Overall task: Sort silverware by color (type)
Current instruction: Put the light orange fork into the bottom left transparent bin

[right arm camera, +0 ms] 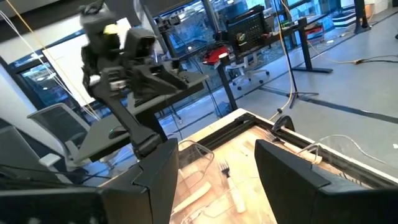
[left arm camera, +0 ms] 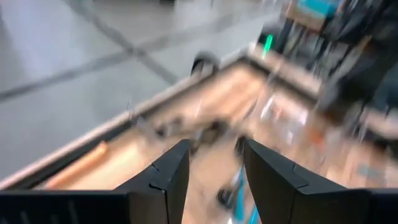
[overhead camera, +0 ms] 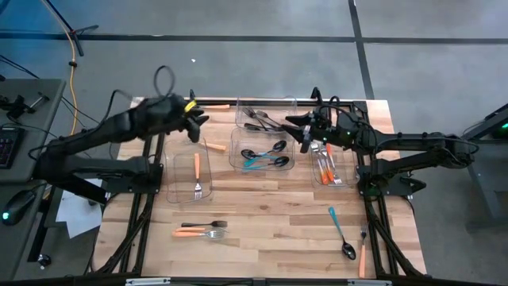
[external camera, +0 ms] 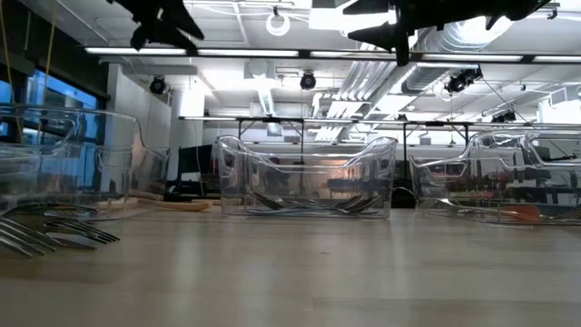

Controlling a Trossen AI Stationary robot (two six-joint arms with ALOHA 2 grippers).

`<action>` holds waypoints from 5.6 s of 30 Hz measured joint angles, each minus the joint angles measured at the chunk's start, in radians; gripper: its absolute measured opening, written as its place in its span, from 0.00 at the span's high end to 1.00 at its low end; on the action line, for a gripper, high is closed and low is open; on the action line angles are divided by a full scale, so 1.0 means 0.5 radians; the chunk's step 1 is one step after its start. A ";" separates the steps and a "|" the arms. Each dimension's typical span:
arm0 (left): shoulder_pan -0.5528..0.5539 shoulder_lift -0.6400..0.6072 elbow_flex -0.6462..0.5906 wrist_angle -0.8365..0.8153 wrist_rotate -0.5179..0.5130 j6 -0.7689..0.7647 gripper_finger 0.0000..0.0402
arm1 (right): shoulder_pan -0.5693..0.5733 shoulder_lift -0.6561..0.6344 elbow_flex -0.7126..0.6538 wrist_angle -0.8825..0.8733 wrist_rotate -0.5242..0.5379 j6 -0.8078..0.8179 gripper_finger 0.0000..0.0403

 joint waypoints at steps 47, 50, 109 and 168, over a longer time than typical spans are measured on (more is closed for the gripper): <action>0.445 2.058 0.528 -0.740 0.839 1.898 0.65 | 0.002 0.000 0.000 -0.233 -0.008 0.119 0.51; 0.445 2.068 0.521 -0.681 0.812 1.885 0.65 | 0.002 0.000 0.000 -0.237 -0.008 0.119 0.51; 0.657 1.813 0.379 -0.581 1.128 1.816 0.99 | 0.002 0.000 0.000 -0.237 0.069 0.121 0.51; 0.806 1.729 0.382 -0.417 1.054 0.852 1.00 | 0.002 0.000 0.000 -0.417 0.088 0.172 0.51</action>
